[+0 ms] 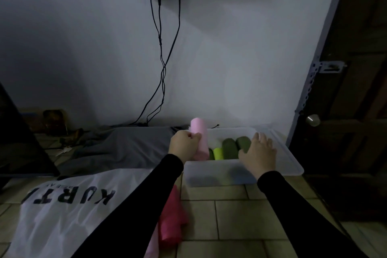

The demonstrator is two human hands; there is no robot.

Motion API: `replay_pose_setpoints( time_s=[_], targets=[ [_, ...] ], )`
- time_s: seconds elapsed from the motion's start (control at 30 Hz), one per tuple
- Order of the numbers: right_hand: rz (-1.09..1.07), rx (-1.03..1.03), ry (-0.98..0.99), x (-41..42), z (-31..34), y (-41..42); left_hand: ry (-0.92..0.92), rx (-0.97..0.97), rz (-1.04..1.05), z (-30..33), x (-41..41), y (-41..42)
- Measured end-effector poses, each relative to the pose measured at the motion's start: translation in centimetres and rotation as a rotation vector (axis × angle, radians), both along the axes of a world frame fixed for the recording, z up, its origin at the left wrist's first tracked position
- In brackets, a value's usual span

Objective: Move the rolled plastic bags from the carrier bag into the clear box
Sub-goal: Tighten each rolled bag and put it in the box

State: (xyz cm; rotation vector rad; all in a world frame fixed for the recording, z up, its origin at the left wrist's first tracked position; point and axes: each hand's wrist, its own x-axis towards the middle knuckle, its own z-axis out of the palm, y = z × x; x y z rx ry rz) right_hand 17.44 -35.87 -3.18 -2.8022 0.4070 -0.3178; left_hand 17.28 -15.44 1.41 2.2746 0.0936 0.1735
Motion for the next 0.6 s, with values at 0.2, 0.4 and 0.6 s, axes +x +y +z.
replay_pose_setpoints(
  time_s=[0.2,0.4,0.6],
  targets=[
    [-0.02,0.112,0.092,0.2,-0.1,-0.2,0.14,0.219,0.007,-0.9,1.3,-1.7],
    [-0.027,0.082,0.109,0.3,-0.1,-0.2,0.27,0.516,-0.014,-2.3,2.1,-2.5],
    [-0.04,0.076,0.099,0.3,-0.1,-0.1,0.229,0.859,-0.062,-1.9,2.1,-3.3]
  ],
)
